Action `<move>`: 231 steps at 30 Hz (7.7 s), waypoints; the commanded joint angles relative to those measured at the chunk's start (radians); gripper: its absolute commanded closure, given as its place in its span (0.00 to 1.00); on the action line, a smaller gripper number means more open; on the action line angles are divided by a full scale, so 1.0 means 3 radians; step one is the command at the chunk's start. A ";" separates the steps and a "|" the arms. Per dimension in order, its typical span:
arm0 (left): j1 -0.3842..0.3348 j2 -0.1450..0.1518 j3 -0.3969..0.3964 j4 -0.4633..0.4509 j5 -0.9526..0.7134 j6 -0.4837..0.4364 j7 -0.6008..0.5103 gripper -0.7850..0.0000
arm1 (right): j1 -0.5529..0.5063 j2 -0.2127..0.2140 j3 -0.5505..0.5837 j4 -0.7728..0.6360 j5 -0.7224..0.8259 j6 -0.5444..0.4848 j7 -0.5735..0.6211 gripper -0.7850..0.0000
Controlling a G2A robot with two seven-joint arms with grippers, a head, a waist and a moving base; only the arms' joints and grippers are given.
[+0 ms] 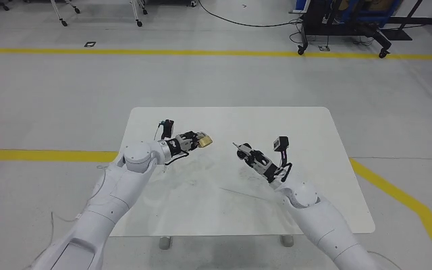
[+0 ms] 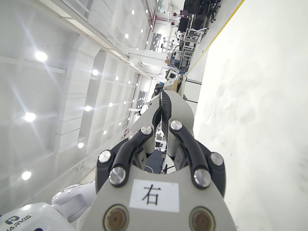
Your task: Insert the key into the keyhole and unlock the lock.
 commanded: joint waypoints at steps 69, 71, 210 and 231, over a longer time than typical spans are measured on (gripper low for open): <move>-0.0185 -0.0370 0.0189 0.0443 0.0193 -0.0074 0.0016 1.00 | -0.0187 -0.0463 -0.0440 -0.0382 -0.0189 0.0923 -0.1699 1.00; -0.0189 -0.0377 0.0184 0.0455 0.0194 -0.0071 0.0014 1.00 | -0.0187 -0.0481 -0.0474 -0.0401 -0.0231 0.0928 -0.1711 1.00; 0.0092 -0.0396 -0.0515 0.0227 0.0121 -0.0444 -0.0280 1.00 | -0.0213 -0.1534 -0.0390 0.0282 -0.2453 0.0266 -0.3951 0.00; -0.0155 -0.0482 -0.0432 0.0702 -0.0505 0.0142 -0.1223 1.00 | -0.0929 -0.1105 0.0675 -0.1078 0.0190 0.1756 0.0328 0.58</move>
